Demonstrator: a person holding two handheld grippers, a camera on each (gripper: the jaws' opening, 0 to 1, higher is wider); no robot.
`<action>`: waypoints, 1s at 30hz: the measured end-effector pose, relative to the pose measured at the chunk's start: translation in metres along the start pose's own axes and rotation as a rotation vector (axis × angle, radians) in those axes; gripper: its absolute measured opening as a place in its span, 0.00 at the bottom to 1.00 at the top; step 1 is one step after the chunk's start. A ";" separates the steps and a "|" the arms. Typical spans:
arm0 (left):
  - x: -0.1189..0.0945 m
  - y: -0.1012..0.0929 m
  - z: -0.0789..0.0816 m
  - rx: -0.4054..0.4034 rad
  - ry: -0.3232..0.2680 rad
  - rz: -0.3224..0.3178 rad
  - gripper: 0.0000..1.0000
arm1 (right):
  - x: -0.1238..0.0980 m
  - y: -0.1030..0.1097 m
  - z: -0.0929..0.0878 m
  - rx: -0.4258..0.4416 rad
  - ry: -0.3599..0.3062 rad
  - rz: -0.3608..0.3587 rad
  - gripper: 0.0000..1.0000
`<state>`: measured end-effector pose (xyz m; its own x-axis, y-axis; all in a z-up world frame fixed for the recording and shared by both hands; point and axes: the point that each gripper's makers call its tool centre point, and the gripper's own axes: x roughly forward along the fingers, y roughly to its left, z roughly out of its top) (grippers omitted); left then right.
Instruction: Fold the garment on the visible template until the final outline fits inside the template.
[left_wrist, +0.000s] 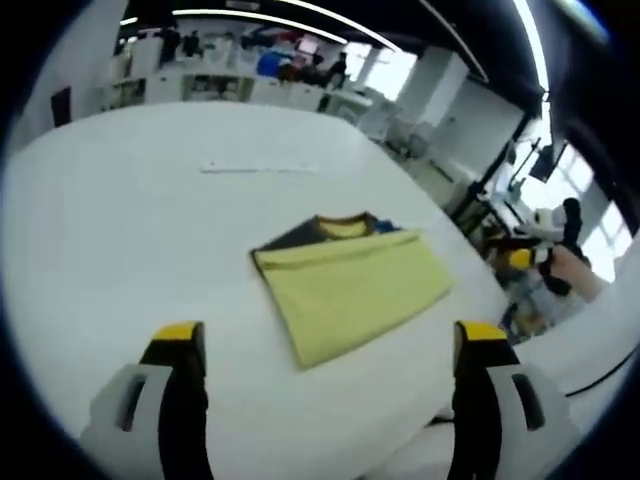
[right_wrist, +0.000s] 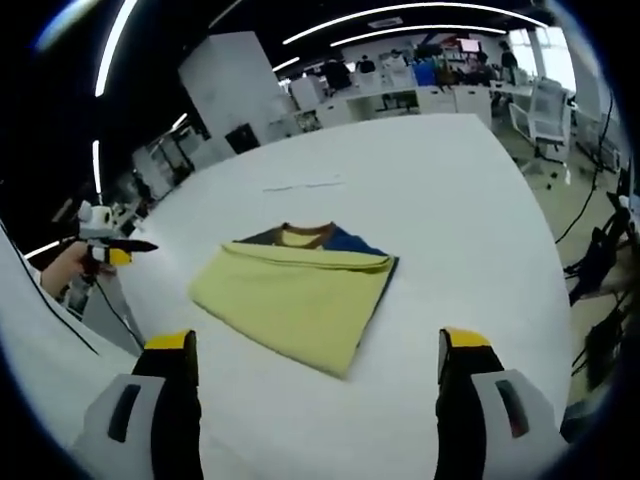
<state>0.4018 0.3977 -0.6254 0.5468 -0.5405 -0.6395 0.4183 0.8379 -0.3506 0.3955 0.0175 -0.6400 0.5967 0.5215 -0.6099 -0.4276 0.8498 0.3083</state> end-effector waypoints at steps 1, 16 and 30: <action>0.002 0.001 0.000 0.005 0.004 0.002 0.99 | 0.002 -0.001 0.000 -0.004 0.005 0.000 0.95; 0.042 0.013 0.012 0.049 0.044 -0.007 0.93 | 0.043 -0.023 0.012 -0.087 0.054 -0.010 0.80; 0.067 0.035 0.013 0.040 0.064 0.005 0.87 | 0.071 -0.043 0.012 -0.122 0.088 -0.031 0.69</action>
<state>0.4622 0.3899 -0.6720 0.5022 -0.5289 -0.6842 0.4448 0.8365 -0.3201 0.4647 0.0190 -0.6876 0.5517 0.4815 -0.6810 -0.4923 0.8471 0.2001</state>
